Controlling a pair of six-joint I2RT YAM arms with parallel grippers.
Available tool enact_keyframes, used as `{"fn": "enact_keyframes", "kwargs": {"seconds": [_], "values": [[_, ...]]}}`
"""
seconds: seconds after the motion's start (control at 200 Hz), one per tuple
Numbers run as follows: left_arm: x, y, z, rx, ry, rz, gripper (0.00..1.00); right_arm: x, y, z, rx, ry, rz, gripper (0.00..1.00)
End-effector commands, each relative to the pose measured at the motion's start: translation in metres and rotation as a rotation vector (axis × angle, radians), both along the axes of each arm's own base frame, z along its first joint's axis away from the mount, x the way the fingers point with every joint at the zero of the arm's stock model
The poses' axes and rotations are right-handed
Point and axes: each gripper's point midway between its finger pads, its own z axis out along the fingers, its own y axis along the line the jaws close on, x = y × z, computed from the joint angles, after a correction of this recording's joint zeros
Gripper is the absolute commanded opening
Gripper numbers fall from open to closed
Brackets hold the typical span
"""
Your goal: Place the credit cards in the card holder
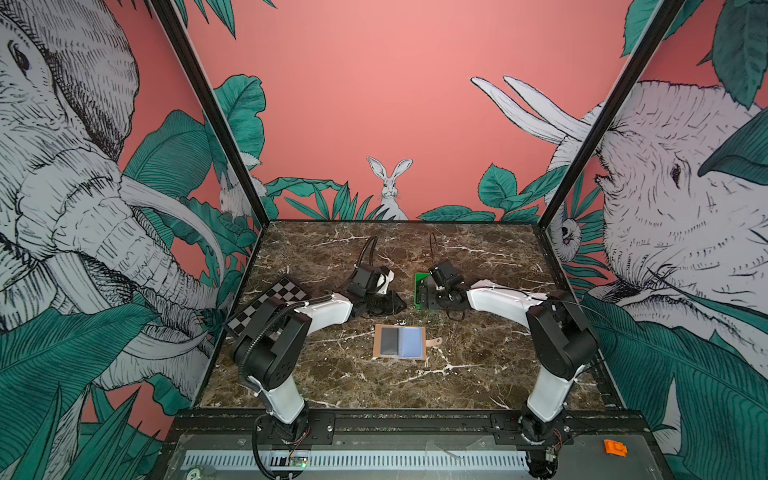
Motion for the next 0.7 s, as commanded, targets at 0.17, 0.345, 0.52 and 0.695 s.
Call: {"fn": "enact_keyframes", "kwargs": {"seconds": [0.17,0.345,0.52,0.695], "values": [[-0.009,0.002,0.010,-0.044,-0.007,0.000,0.28,-0.008,0.005,-0.001,0.024,0.029,0.025,0.91],[-0.010,0.003,0.007,-0.045,-0.003,0.002,0.28,-0.018,0.006,-0.007,0.029,0.050,0.033,0.91],[-0.011,0.004,0.007,-0.047,-0.004,0.002,0.28,-0.026,0.007,-0.009,0.032,0.053,0.029,0.91],[-0.012,0.004,0.007,-0.046,-0.003,0.000,0.28,-0.038,0.014,-0.008,0.035,0.043,0.040,0.90]]}}
